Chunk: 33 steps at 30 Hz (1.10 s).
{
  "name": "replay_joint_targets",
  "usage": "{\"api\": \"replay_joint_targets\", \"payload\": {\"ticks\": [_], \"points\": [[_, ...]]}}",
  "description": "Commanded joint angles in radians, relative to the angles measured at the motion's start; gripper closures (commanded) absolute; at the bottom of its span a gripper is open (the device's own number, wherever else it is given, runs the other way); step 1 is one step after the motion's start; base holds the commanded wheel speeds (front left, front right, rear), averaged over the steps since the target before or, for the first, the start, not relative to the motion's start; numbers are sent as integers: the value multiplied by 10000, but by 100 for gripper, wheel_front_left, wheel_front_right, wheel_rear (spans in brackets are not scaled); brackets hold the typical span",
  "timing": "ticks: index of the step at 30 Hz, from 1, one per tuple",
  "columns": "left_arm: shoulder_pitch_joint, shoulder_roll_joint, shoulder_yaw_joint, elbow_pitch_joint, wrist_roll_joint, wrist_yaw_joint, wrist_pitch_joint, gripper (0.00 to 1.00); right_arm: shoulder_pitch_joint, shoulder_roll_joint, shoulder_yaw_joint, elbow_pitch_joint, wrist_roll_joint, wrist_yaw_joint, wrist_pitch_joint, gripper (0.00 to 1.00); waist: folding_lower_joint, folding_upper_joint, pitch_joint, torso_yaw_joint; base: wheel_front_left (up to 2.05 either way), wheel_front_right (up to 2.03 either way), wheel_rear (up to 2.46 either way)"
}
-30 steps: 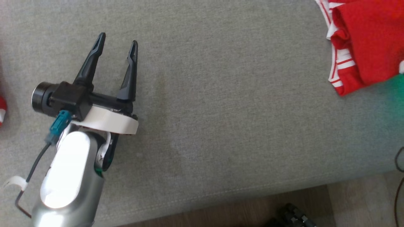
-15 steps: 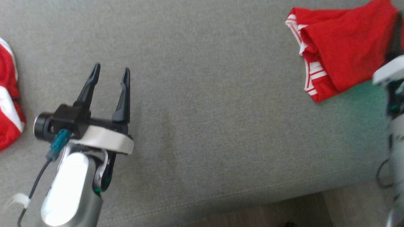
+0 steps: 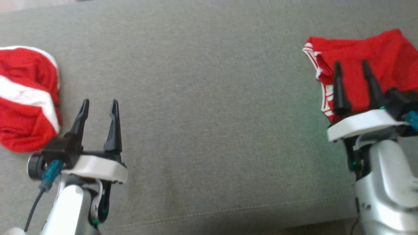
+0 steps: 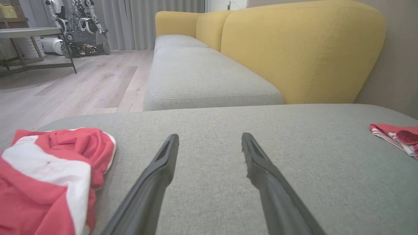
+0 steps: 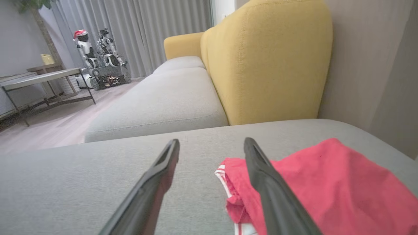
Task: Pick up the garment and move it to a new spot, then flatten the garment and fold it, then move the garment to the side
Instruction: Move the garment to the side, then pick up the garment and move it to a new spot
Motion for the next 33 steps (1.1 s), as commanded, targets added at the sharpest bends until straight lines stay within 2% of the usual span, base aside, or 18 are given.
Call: {"api": "replay_joint_targets", "payload": {"ticks": [1, 7, 22, 33], "points": [[-98, 281, 431, -361, -32, 75, -80, 0, 67, 68, 363, -600, -34, -7, 140, 0, 1, -1, -260, 249, 0, 0, 0], [460, 336, 426, -430, -76, 192, -50, 0, 925, 237, 634, -1357, -50, -7, 556, 0, 1, -1, -805, 528, 0, 0, 0], [1612, 345, 42, -587, -131, 332, 268, 0, 2923, 347, 918, -2532, -101, -7, 1194, 0, 1, -1, -2184, 715, 0, 0, 0], [1874, 352, -86, -697, -136, 466, 342, 0, 3340, 363, 835, -2928, -138, -7, 1470, 0, 1, -1, -2362, 709, 0, 0, 0]]}}
